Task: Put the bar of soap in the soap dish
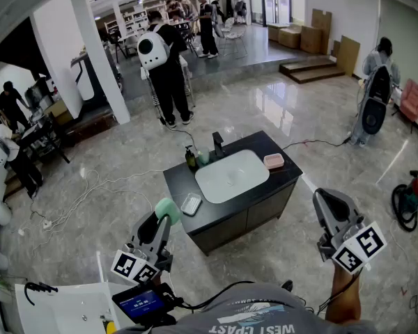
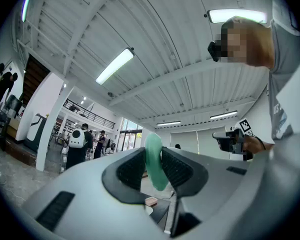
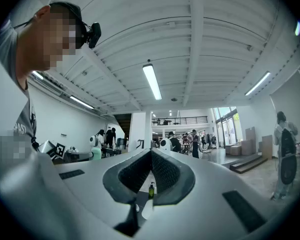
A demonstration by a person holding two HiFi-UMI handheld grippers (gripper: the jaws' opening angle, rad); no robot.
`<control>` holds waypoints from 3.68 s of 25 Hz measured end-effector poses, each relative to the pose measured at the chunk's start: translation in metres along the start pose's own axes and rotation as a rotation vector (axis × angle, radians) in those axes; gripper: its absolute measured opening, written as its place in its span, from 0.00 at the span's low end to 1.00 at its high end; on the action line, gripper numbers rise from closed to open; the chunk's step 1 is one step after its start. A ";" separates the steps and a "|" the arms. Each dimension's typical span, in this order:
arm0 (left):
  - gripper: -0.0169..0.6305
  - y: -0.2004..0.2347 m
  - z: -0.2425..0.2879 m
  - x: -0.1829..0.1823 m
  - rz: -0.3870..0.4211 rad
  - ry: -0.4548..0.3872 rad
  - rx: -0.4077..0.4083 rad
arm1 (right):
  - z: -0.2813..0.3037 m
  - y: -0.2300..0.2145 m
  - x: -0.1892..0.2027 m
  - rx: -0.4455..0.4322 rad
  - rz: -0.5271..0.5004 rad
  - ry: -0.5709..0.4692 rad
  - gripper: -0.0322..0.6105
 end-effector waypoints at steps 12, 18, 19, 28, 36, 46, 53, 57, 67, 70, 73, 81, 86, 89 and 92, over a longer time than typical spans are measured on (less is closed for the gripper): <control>0.19 -0.019 0.001 0.005 0.004 0.008 -0.017 | -0.012 -0.013 0.006 -0.019 0.014 0.013 0.06; 0.19 -0.044 0.013 0.010 0.015 0.035 -0.036 | -0.028 -0.038 0.006 -0.031 0.034 0.013 0.06; 0.19 -0.050 0.019 0.011 0.020 0.041 -0.032 | -0.031 -0.045 0.004 -0.034 0.036 0.012 0.06; 0.19 -0.110 0.084 0.013 0.042 0.032 -0.049 | -0.055 -0.108 0.002 -0.105 0.072 -0.015 0.06; 0.19 -0.170 0.134 0.021 0.055 0.046 -0.050 | -0.092 -0.167 0.000 -0.159 0.115 -0.020 0.06; 0.19 -0.216 0.204 0.046 0.079 0.071 -0.036 | -0.114 -0.241 0.011 -0.181 0.154 -0.032 0.06; 0.19 -0.224 0.208 0.051 0.073 0.086 -0.007 | -0.112 -0.232 0.010 -0.175 0.129 -0.010 0.06; 0.19 -0.227 0.215 0.054 0.068 0.084 0.032 | -0.124 -0.229 0.010 -0.138 0.119 -0.001 0.06; 0.19 -0.114 0.227 0.054 0.042 0.073 0.119 | -0.035 -0.189 0.032 -0.035 0.118 0.045 0.06; 0.19 -0.095 0.227 0.057 0.031 0.069 0.155 | -0.022 -0.175 0.034 -0.003 0.096 0.046 0.06; 0.19 -0.083 0.224 0.052 0.022 0.065 0.169 | -0.014 -0.166 0.032 0.014 0.097 0.044 0.06; 0.19 -0.070 0.236 0.058 0.002 0.068 0.176 | -0.010 -0.174 0.041 0.043 0.124 0.066 0.06; 0.19 -0.088 0.257 0.067 0.011 0.077 0.145 | -0.015 -0.211 0.047 0.021 0.145 0.066 0.06; 0.19 -0.101 0.271 0.069 0.023 0.084 0.117 | -0.019 -0.239 0.051 0.004 0.161 0.065 0.06; 0.19 -0.117 0.286 0.071 0.037 0.082 0.084 | -0.023 -0.268 0.050 -0.024 0.165 0.055 0.06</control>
Point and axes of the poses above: the fingertips, and each gripper's own axes: z forward along the fingers, y to its left, x out of its underside, the point moved 4 cm from there along -z, backward along the fingers, and after that the axes turned 2 degrees about -z, right-handed, at the moved point
